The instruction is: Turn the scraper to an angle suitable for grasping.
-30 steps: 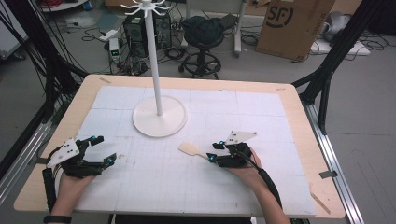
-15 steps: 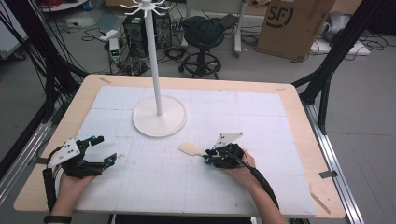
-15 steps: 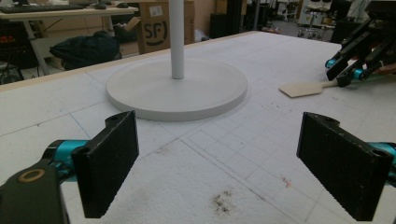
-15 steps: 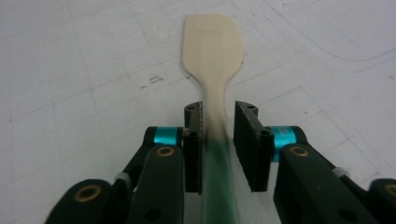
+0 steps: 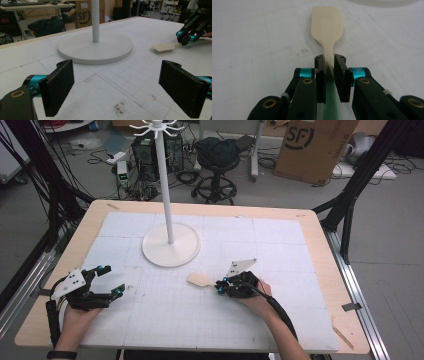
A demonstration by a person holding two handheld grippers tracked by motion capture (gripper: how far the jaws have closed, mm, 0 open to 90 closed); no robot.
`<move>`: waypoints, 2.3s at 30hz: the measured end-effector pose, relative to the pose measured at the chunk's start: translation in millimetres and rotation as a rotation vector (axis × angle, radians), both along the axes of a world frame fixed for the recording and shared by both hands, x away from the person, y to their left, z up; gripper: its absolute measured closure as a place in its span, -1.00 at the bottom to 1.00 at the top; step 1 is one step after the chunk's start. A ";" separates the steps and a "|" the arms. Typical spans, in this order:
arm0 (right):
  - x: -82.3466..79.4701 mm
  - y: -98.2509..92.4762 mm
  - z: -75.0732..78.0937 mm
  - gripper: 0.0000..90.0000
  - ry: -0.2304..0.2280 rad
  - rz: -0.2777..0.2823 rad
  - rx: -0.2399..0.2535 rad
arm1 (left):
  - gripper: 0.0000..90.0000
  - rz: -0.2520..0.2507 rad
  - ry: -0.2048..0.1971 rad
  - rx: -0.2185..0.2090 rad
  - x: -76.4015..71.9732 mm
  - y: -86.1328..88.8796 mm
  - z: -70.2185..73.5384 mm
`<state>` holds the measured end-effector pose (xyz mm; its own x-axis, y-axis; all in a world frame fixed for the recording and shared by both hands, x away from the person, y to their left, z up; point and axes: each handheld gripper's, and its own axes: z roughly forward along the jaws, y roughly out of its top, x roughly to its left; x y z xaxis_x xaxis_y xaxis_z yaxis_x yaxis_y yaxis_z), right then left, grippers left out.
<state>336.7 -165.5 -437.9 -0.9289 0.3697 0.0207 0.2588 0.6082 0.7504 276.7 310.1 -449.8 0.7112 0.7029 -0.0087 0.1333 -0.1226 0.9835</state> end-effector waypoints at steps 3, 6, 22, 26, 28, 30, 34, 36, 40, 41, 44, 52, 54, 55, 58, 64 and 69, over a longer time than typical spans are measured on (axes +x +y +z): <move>5.3 12.8 8.9 0.80 -0.005 0.055 0.018 | -0.70 -0.002 -0.002 0.005 -0.1 0.1 0.1; 12.0 31.1 15.4 0.80 -0.012 0.110 0.024 | -0.70 -0.004 -0.004 0.004 -0.2 0.2 0.1; 41.0 156.7 15.2 0.79 0.012 0.421 0.009 | -0.70 -0.007 -0.006 0.003 -0.7 0.1 0.1; 42.4 180.4 8.5 0.79 0.019 0.467 -0.008 | -0.70 -0.008 -0.006 0.004 -0.7 0.1 0.2; 41.6 189.6 6.1 0.79 0.017 0.485 -0.018 | -0.70 -0.009 -0.008 0.008 -0.6 0.2 0.2; 40.0 196.1 3.3 0.79 0.022 0.492 -0.028 | -0.70 -0.010 -0.009 0.007 -0.7 0.0 0.1; 38.2 201.7 -0.8 0.78 0.008 0.502 -0.051 | -0.70 -0.010 -0.010 0.008 -0.8 -0.2 0.1; 38.2 201.9 -2.0 0.76 0.008 0.509 -0.067 | -0.70 -0.009 -0.007 0.007 -0.4 0.0 0.1; 38.1 199.1 2.1 0.45 0.000 0.488 -0.038 | -0.70 -0.008 -0.009 0.009 -0.7 -0.1 0.1; 37.9 197.9 4.0 0.38 -0.003 0.477 -0.029 | -0.70 -0.008 -0.009 0.009 -0.7 -0.1 0.1; 39.7 185.8 16.0 0.20 0.009 0.442 0.005 | -0.70 -0.011 -0.010 0.008 -1.0 -0.3 0.1; 34.0 105.2 44.5 -0.09 -0.038 0.293 0.087 | -0.70 -0.011 -0.016 0.013 -1.6 -0.6 0.1; 29.2 76.8 48.2 -0.15 -0.069 0.237 0.115 | -0.70 -0.012 -0.017 0.015 -1.6 -0.7 0.1; 26.3 62.1 49.0 -0.17 -0.074 0.212 0.130 | -0.70 -0.012 -0.017 0.016 -1.7 -0.6 0.1; 20.2 32.8 49.2 -0.24 -0.089 0.149 0.155 | -0.70 -0.010 -0.018 0.017 -1.7 -0.8 0.1; -3.1 -50.8 35.3 -0.34 -0.123 -0.037 0.271 | -0.70 -0.010 -0.016 0.016 -1.5 -0.7 0.1; -25.7 -100.3 18.2 -0.48 -0.164 -0.200 0.330 | -0.70 -0.009 -0.018 0.017 -1.7 -0.7 0.1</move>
<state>311.0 -265.8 -419.7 -0.8404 0.5413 0.0265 0.2085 0.2777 0.9378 274.9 309.3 -449.7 0.7172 0.6967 0.0159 0.1144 -0.1402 0.9835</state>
